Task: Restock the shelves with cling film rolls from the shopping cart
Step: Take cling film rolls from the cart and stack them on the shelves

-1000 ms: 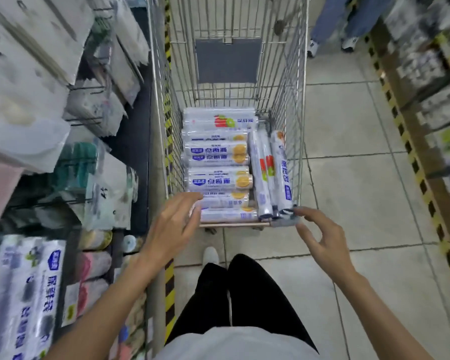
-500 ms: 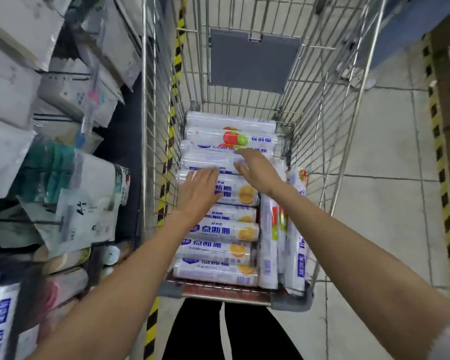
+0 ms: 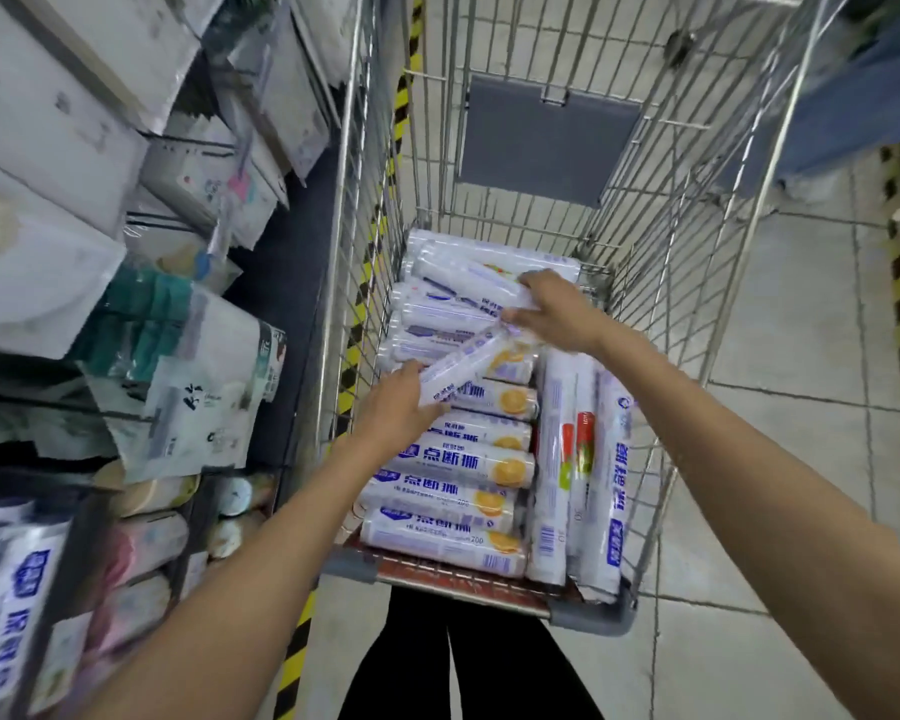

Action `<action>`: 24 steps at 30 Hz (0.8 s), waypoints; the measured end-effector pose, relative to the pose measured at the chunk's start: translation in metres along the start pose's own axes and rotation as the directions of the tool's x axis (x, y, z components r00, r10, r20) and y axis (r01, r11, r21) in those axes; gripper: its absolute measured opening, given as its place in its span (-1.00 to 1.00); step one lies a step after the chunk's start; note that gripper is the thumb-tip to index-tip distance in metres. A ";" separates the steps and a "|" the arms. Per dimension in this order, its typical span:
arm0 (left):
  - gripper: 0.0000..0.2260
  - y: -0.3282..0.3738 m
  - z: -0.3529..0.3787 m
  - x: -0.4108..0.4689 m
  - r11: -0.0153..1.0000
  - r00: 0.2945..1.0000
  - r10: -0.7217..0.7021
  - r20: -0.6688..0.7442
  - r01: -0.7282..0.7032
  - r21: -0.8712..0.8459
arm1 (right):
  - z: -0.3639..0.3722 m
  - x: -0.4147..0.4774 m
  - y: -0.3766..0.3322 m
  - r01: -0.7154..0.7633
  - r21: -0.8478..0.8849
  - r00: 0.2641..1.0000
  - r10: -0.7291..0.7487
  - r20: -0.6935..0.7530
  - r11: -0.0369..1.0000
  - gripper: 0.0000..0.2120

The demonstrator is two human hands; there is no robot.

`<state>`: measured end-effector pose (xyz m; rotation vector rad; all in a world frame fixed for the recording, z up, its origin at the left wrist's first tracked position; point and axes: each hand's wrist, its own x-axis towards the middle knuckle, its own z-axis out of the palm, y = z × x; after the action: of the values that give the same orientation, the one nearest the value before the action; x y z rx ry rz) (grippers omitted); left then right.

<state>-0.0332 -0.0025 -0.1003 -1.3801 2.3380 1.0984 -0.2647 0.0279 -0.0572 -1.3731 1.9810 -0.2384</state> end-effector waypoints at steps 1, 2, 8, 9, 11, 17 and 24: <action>-0.50 -0.001 -0.006 -0.013 0.988 0.999 -0.044 -0.013 0.041 -0.151 | -0.013 -0.015 -0.007 0.016 0.090 1.000 -0.015 -0.020 0.996 -0.51; -0.50 0.000 -0.015 -0.029 0.945 0.996 -0.084 -0.022 0.072 -0.320 | -0.025 -0.030 -0.015 0.041 0.197 0.999 -0.038 -0.018 0.980 -0.51; -0.65 0.018 -0.067 -0.142 0.274 0.980 -0.198 -0.027 0.028 -0.961 | -0.037 -0.111 -0.088 0.023 0.819 0.926 -0.320 0.199 0.574 -0.25; -0.68 0.018 -0.073 -0.162 0.180 0.973 -0.222 -0.059 -0.018 -0.984 | -0.033 -0.122 -0.105 -0.004 0.840 0.898 -0.367 0.242 0.543 -0.29; -0.81 0.019 -0.081 -0.203 0.080 0.943 -0.302 -0.142 -0.123 -0.989 | -0.021 -0.139 -0.137 -0.048 0.863 0.847 -0.437 0.302 0.503 -0.38; -0.74 0.015 -0.082 -0.339 0.102 0.707 -0.610 -0.358 -0.378 -0.920 | 0.024 -0.206 -0.239 -0.047 0.866 0.697 -0.604 0.386 0.499 -0.32; -0.77 0.008 -0.045 -0.508 0.177 0.325 -0.847 -0.420 -0.573 -0.800 | 0.092 -0.328 -0.338 -0.041 0.796 0.469 -0.692 0.549 0.603 -0.51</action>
<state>0.2414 0.3063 0.1980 -3.6797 1.0323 2.4263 0.1085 0.1948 0.1937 -1.0100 0.5749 -0.4175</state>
